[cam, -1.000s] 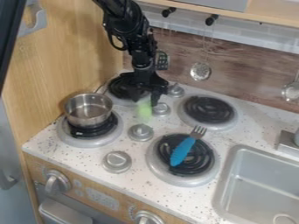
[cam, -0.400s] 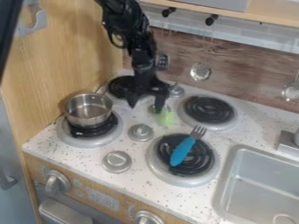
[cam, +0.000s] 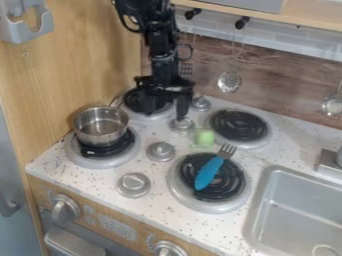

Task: Remove the little thing on the upper right burner

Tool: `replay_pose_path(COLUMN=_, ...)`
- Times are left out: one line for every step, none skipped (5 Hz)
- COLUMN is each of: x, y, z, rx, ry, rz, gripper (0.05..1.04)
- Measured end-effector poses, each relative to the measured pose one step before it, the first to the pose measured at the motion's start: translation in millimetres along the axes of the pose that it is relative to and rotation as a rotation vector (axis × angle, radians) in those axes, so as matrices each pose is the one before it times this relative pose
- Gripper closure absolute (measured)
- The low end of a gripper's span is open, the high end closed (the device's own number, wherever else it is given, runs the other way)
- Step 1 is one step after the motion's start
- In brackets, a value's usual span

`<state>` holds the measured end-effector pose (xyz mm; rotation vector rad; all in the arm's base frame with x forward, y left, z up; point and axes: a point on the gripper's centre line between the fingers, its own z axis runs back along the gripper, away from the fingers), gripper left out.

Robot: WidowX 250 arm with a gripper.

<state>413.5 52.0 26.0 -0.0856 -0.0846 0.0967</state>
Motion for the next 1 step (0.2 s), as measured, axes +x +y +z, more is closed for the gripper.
replay_pose_path(x=-8.73, y=0.42, z=1.46, rx=0.0155, ry=0.0605, rz=0.0217, gripper=0.085)
